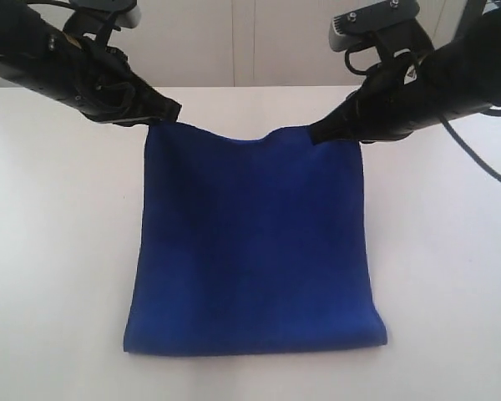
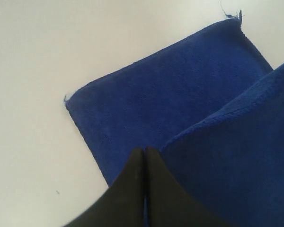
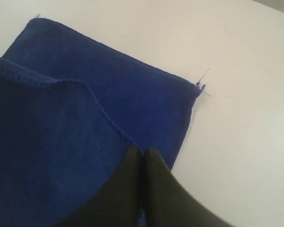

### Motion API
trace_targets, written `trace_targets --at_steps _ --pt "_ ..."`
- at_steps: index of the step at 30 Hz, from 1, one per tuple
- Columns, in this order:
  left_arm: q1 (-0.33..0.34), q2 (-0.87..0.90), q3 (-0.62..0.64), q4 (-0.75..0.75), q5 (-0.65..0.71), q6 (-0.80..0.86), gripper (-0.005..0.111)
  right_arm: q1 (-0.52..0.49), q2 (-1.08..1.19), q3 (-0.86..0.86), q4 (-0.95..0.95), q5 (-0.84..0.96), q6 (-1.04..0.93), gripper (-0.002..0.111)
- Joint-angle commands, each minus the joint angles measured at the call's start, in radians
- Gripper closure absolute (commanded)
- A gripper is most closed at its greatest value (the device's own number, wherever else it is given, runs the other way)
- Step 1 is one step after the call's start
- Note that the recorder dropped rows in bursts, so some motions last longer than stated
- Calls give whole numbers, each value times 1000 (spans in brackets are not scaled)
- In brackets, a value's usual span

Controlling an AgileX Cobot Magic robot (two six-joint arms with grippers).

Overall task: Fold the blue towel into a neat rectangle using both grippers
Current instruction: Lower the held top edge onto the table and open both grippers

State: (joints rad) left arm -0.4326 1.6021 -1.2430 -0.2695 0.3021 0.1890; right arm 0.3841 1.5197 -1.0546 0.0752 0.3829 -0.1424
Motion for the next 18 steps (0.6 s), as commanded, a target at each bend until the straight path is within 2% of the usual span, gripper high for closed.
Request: trace_targets --at_steps 1,10,18 --pt "15 40 -49 -5 1 -10 107 -35 30 -43 -4 -37 14 108" --pt "43 134 -133 -5 3 -33 107 -45 134 -136 -4 -37 14 108" --pt "52 199 -155 -5 -39 -33 107 -45 235 -223 -4 -58 14 108"
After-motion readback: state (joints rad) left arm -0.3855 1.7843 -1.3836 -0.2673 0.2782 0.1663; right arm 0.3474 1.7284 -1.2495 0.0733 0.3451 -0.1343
